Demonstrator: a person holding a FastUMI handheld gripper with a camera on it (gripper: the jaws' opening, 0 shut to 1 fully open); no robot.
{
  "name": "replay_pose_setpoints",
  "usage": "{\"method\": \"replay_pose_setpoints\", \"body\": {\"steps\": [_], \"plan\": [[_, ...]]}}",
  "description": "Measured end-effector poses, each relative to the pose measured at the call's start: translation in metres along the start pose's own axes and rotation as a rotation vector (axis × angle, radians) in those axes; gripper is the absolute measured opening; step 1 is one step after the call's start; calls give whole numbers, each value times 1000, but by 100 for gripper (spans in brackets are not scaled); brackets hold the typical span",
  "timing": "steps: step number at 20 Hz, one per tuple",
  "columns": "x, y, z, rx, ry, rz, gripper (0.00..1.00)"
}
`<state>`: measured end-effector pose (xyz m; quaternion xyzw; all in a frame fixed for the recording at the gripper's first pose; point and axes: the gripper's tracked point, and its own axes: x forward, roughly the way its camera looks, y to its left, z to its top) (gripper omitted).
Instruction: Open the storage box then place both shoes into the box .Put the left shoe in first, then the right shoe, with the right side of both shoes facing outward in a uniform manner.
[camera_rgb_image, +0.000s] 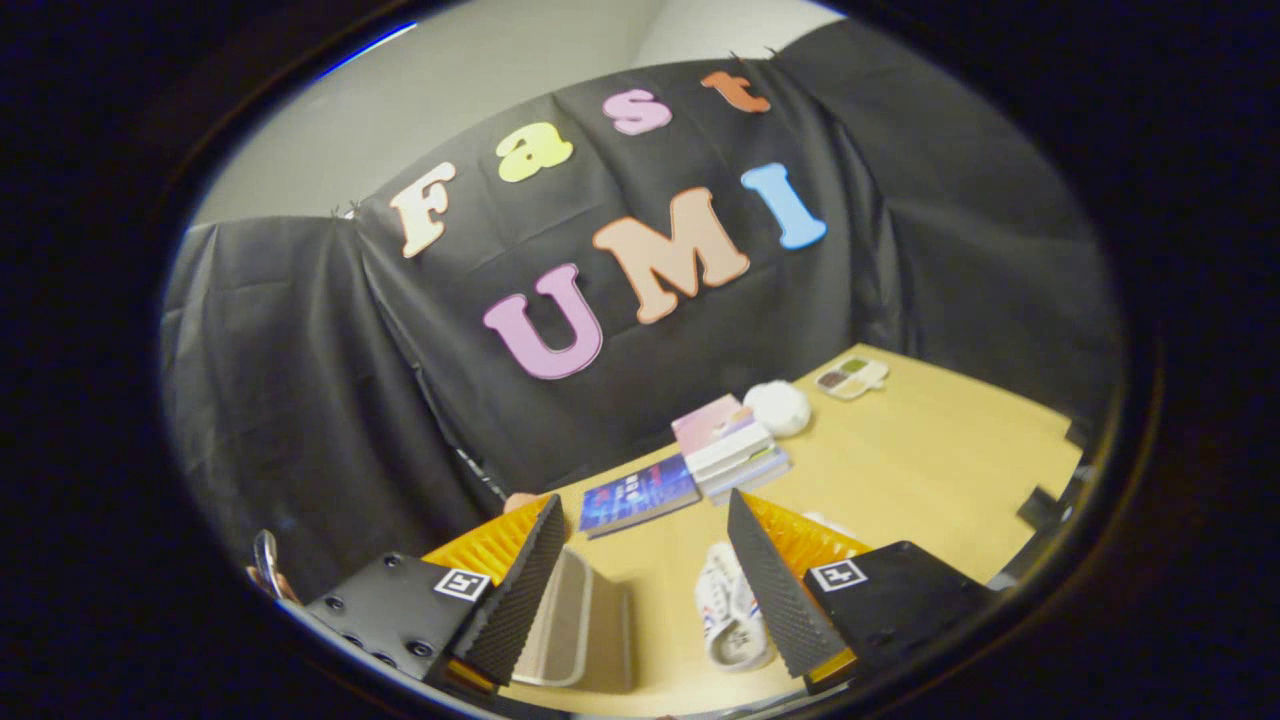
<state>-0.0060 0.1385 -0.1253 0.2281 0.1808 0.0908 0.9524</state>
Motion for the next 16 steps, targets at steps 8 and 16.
{"method": "replay_pose_setpoints", "body": {"steps": [8, 16], "plan": [[21, 5, -119, 383, 256, 64, 100], [18, 11, -204, 682, 406, 37, 100]]}}
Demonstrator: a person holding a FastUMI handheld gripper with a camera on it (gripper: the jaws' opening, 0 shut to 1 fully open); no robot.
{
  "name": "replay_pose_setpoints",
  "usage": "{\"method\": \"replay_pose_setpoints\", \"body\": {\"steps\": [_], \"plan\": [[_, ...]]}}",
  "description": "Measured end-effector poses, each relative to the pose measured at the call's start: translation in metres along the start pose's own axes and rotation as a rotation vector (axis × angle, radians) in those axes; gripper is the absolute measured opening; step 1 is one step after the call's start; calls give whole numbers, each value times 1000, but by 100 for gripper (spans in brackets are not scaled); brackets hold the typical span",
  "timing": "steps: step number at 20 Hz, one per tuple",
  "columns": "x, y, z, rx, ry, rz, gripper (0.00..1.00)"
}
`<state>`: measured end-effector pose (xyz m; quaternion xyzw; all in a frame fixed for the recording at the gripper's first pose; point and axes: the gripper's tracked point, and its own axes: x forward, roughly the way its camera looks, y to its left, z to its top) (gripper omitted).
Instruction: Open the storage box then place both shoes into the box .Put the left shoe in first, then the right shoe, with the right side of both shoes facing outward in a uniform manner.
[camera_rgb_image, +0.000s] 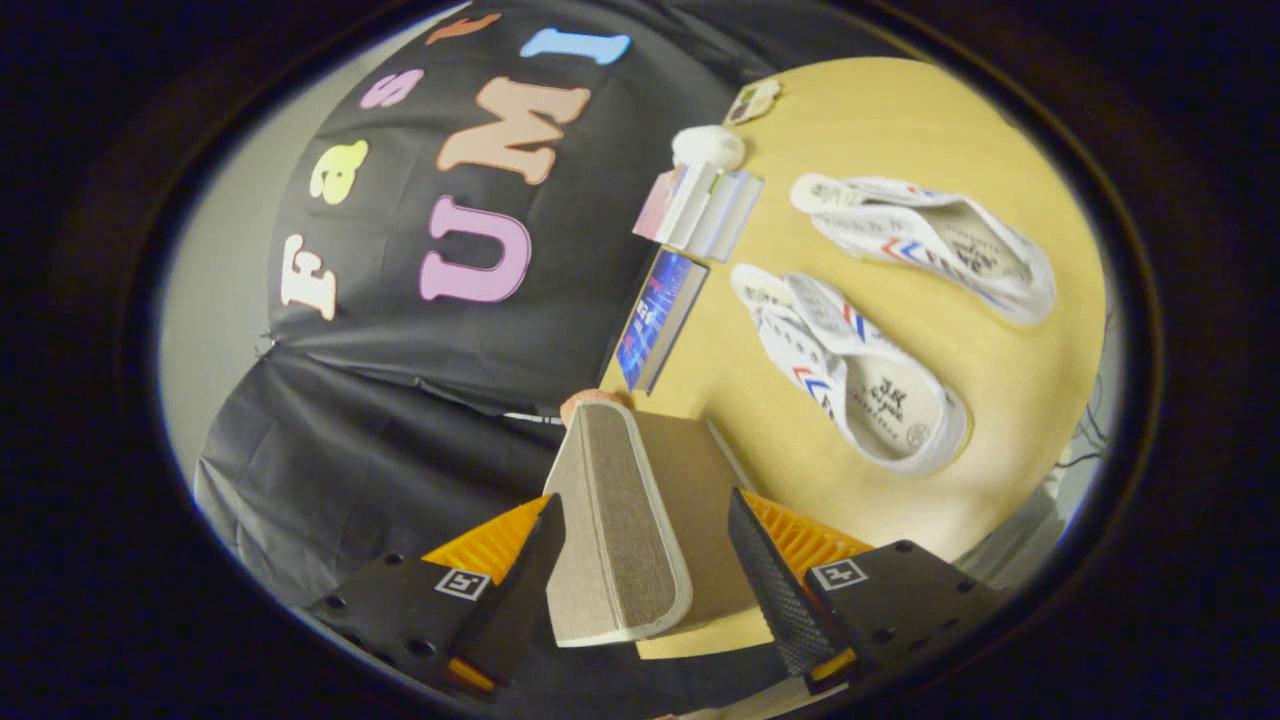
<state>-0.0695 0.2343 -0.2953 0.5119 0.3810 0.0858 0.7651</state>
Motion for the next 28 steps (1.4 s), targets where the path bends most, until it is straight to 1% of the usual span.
{"method": "replay_pose_setpoints", "body": {"steps": [2, 3, 5, 8, 12, 14, 16, 17, 19, 20, 21, 22, 24, 25, 26, 27, 28], "plan": [[7, -8, -24, 70, 54, -4, 100], [10, -10, -31, 103, 74, 8, 100], [11, -5, -42, 194, 103, 58, 100], [15, -3, -46, 326, 120, 114, 99], [18, 2, -40, 481, 125, 184, 98], [13, 8, -37, 517, 133, 218, 97], [11, 13, -36, 516, 146, 249, 97], [13, 12, -37, 505, 150, 247, 82], [11, -1, -34, 501, 135, 198, 54], [18, 1, -37, 509, 160, 204, 40], [16, 6, -40, 513, 175, 215, 25], [15, 8, -42, 508, 187, 222, 25], [5, 14, -45, 470, 210, 247, 16], [21, 14, -44, 451, 191, 229, 12], [14, 19, -45, 412, 189, 236, 7], [17, 28, -46, 379, 193, 248, 3], [14, 33, -46, 351, 190, 258, 3]]}}
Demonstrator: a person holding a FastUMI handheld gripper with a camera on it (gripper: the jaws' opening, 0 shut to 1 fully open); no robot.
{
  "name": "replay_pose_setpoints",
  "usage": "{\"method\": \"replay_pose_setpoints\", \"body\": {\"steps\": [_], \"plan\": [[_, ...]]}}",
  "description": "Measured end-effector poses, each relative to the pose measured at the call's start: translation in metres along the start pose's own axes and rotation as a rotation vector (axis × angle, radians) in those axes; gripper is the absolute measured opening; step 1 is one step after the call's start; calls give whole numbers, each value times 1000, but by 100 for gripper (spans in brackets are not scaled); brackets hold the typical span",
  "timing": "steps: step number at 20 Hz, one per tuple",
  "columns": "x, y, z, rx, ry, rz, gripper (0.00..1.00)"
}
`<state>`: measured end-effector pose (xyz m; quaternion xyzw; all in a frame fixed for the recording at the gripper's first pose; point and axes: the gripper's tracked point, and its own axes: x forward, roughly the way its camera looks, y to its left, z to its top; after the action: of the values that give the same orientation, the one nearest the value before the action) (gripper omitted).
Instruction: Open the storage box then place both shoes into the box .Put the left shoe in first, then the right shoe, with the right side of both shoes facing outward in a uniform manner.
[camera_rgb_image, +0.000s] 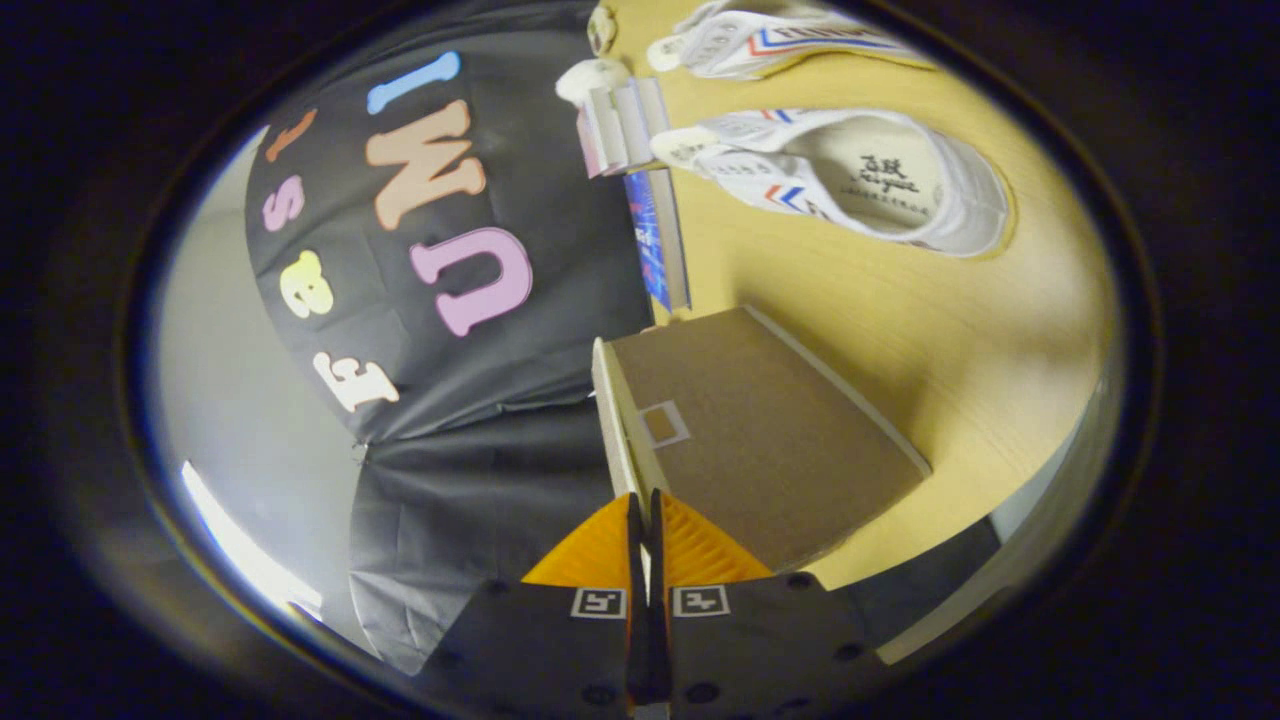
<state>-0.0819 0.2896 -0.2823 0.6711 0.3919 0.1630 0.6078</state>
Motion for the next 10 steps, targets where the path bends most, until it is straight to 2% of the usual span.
{"method": "replay_pose_setpoints", "body": {"steps": [10], "plan": [[0, 95, -55, -305, 40, 44, 2]]}}
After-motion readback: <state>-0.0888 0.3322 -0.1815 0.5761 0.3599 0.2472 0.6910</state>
